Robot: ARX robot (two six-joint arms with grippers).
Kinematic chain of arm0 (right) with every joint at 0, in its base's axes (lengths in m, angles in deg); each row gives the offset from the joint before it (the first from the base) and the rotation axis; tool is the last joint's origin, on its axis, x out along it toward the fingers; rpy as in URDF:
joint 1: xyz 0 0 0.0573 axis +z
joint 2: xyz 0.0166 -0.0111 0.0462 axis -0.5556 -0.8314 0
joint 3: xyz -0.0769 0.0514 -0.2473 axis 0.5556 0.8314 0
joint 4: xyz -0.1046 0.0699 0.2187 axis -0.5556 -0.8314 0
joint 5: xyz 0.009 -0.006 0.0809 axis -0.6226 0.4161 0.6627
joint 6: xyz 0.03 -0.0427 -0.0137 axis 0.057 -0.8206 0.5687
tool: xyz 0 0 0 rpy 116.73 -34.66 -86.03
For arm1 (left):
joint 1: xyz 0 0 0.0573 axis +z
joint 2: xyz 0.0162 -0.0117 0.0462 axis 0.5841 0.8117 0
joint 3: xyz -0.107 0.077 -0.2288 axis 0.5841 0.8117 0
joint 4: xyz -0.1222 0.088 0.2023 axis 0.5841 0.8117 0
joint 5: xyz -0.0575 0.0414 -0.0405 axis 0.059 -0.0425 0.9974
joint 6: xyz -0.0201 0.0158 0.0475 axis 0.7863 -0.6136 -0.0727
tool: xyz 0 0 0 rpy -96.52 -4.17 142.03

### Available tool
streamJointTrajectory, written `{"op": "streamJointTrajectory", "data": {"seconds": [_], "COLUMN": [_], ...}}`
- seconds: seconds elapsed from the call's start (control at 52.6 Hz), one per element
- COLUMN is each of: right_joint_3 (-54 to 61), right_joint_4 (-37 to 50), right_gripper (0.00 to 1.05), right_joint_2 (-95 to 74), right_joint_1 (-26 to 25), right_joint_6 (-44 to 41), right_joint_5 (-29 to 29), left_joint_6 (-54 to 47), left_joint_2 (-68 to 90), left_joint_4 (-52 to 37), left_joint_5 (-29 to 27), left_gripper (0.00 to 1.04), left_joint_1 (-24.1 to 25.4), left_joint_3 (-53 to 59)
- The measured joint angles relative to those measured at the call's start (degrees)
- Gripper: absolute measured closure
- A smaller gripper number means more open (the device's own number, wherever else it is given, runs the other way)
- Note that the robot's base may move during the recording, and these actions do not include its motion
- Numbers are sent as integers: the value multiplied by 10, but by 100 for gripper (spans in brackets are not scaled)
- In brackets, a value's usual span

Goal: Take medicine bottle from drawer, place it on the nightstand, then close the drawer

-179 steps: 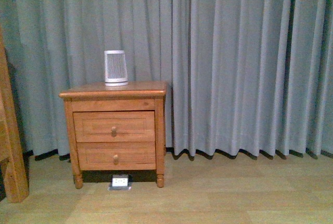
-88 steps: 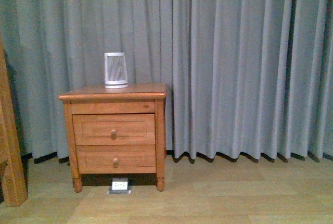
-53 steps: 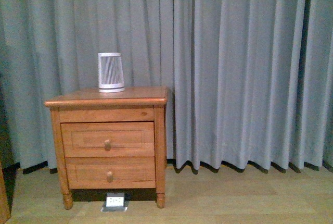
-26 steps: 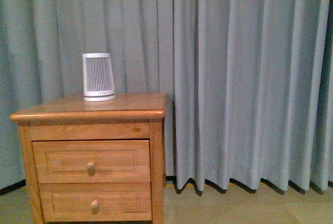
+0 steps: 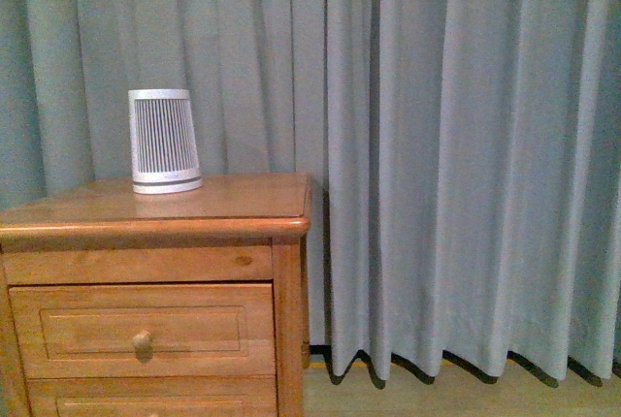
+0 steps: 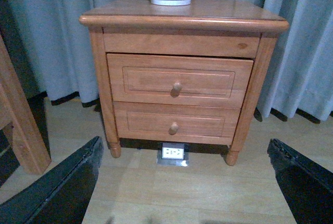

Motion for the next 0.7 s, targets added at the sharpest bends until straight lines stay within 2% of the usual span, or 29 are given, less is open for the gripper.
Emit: {"op": "streamJointTrajectory", "data": {"seconds": [0.057, 0.171, 0.247, 0.361, 0.513, 0.589, 0.703], "right_joint_3": [0, 0, 0, 0, 0, 0, 0], "right_joint_4": [0, 0, 0, 0, 0, 0, 0], "right_gripper": [7, 7, 7, 7, 7, 7, 7], "right_joint_2": [0, 0, 0, 0, 0, 0, 0], "right_joint_1": [0, 0, 0, 0, 0, 0, 0], "right_joint_6": [0, 0, 0, 0, 0, 0, 0], "right_joint_5": [0, 0, 0, 0, 0, 0, 0], "left_joint_6": [8, 70, 91, 90, 71, 64, 64], "left_joint_2": [6, 85, 116, 212, 424, 564, 743], "left_joint_4": [11, 146, 143, 29, -193, -319, -447], "left_joint_5": [2, 6, 12, 15, 8, 0, -11], "left_gripper": [7, 7, 7, 7, 7, 7, 7], "left_joint_1": [1, 5, 10, 22, 29, 22, 5], "left_joint_3": [-3, -52, -52, -52, -63, -96, -175]}}
